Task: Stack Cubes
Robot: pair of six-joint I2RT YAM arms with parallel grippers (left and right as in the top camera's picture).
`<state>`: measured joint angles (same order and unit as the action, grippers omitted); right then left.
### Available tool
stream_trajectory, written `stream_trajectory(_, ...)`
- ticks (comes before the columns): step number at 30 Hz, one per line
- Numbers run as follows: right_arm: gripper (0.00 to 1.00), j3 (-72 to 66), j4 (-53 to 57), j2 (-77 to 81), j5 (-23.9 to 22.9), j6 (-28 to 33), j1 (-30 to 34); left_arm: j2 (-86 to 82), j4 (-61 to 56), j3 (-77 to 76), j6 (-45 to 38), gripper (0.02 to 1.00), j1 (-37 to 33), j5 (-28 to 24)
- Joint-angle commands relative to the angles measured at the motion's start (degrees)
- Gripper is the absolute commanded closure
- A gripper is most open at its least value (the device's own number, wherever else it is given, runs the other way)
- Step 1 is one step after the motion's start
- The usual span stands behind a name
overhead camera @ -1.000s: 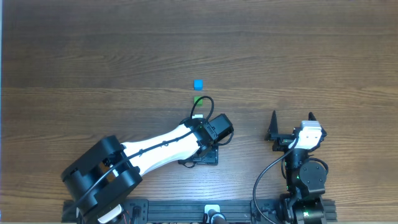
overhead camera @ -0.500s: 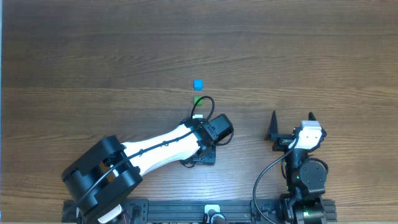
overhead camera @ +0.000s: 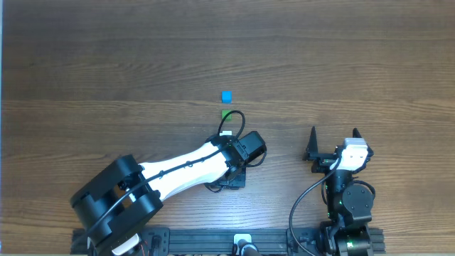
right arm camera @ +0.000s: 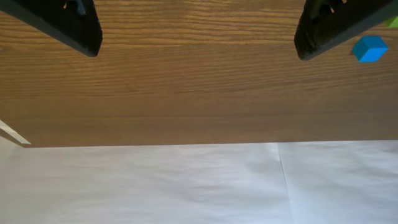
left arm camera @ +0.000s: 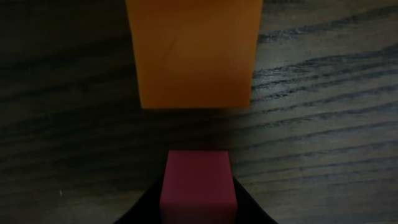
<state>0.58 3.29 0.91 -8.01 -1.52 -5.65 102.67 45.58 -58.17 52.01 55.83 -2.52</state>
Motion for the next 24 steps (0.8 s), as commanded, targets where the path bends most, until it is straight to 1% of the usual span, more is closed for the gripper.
stream_trajectory(1, 0.007, -0.3, 0.2, -0.6, 0.0, -0.1, 0.3, 1.2, 0.0, 0.4, -0.2, 0.785, 0.2, 0.7)
stream_trajectory(12, 0.009, -0.3, 0.2, -0.6, 0.0, -0.1, 0.3, 0.8, 0.1, 0.4, 0.1, 0.816, 0.2, 0.2)
stream_trajectory(19, 0.009, -0.3, 0.2, -0.6, 0.0, -0.1, 0.3, -2.6, 0.6, 0.3, 0.9, 0.831, 0.2, 0.3)
stream_trajectory(24, 0.007, -0.3, 0.2, -0.6, 0.0, -0.1, 0.3, -5.4, 5.4, -2.7, 1.2, 0.836, 0.2, 0.7)
